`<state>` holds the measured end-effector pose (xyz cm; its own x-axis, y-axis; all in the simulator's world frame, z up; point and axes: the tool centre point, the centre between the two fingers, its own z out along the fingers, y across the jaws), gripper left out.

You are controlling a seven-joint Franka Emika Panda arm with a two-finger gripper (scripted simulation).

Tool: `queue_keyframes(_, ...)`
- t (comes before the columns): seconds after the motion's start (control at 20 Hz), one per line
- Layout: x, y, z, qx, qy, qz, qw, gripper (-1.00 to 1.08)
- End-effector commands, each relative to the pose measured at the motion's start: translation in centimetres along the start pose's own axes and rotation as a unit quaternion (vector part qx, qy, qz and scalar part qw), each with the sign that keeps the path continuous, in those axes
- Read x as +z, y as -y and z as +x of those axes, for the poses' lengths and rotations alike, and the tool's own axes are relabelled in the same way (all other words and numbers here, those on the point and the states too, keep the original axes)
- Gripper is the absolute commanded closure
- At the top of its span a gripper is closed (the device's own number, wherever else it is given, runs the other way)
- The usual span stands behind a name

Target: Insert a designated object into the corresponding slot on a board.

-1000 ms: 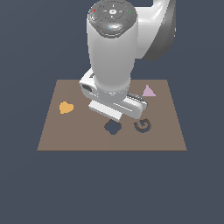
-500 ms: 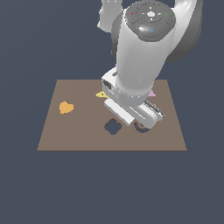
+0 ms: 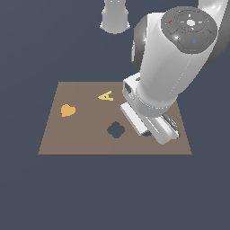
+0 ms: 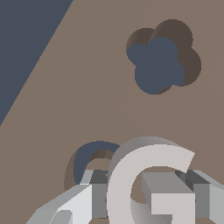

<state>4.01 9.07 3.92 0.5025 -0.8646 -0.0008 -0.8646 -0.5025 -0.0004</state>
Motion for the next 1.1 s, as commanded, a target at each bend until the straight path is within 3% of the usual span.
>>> queue_keyframes(0.0, 0.0, 0.8, -0.2, 0.027, 0.0, 0.0, 0.9996, 1.08)
queue_keyframes(0.5, -0.1, 2.9, -0.6, 0.092, 0.0, 0.0, 0.9958, 1.08)
queue_keyframes(1.05, 0.5, 3.3, -0.6, 0.102, 0.0, 0.0, 0.9948, 1.08)
